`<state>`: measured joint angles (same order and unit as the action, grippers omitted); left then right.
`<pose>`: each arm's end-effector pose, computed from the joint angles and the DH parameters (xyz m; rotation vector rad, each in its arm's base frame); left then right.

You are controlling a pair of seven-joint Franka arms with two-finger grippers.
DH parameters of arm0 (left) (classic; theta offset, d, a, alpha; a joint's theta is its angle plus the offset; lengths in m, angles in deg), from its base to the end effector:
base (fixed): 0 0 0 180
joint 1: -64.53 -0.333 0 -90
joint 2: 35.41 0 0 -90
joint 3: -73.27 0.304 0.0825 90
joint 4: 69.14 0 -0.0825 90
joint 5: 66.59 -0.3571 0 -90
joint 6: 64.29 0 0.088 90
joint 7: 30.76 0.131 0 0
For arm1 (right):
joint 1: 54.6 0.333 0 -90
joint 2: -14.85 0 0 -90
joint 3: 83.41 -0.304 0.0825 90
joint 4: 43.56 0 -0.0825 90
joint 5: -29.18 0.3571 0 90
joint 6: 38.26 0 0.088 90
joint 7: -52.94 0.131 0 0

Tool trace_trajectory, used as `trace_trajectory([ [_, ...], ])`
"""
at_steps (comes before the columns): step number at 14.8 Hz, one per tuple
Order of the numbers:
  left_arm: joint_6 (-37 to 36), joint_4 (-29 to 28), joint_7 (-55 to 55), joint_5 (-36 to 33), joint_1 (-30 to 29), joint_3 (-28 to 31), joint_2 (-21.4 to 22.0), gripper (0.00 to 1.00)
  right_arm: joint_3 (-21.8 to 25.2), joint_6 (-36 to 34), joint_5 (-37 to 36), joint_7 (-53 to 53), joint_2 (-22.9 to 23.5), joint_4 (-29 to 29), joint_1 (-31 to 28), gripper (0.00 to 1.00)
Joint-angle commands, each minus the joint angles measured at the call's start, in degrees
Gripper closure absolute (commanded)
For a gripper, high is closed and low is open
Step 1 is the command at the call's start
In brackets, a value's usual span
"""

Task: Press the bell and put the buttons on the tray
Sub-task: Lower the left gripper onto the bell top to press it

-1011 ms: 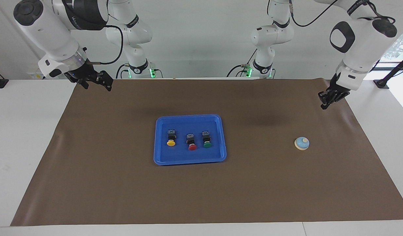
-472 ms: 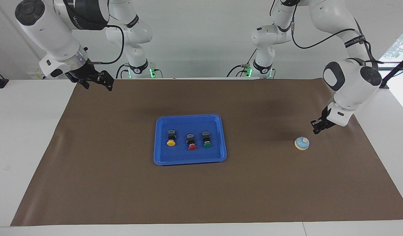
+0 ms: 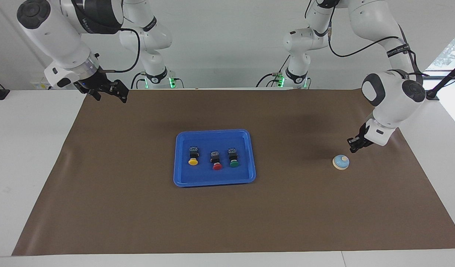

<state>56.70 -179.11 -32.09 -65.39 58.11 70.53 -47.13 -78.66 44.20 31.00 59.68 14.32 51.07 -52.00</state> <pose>0.5750 0.0365 0.3646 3.1099 0.1545 -0.0178 0.5013 -0.0145 0.5485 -3.0918 0.2387 0.3179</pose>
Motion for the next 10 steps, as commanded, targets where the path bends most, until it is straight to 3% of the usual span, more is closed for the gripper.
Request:
trace_trajectory([
  [1, 2.94, -1.64, 0.45, -0.49, 0.78, 0.18, -0.49, 1.0, -0.45, 0.68, -0.41, -1.2, -1.41, 1.61, -0.66, 0.0],
  [10, 7.06, -4.01, -0.16, -0.49, 1.76, 0.18, -2.07, 1.0, -0.45, 0.68, -0.41, -1.2, -1.41, 1.61, -0.58, 0.0],
])
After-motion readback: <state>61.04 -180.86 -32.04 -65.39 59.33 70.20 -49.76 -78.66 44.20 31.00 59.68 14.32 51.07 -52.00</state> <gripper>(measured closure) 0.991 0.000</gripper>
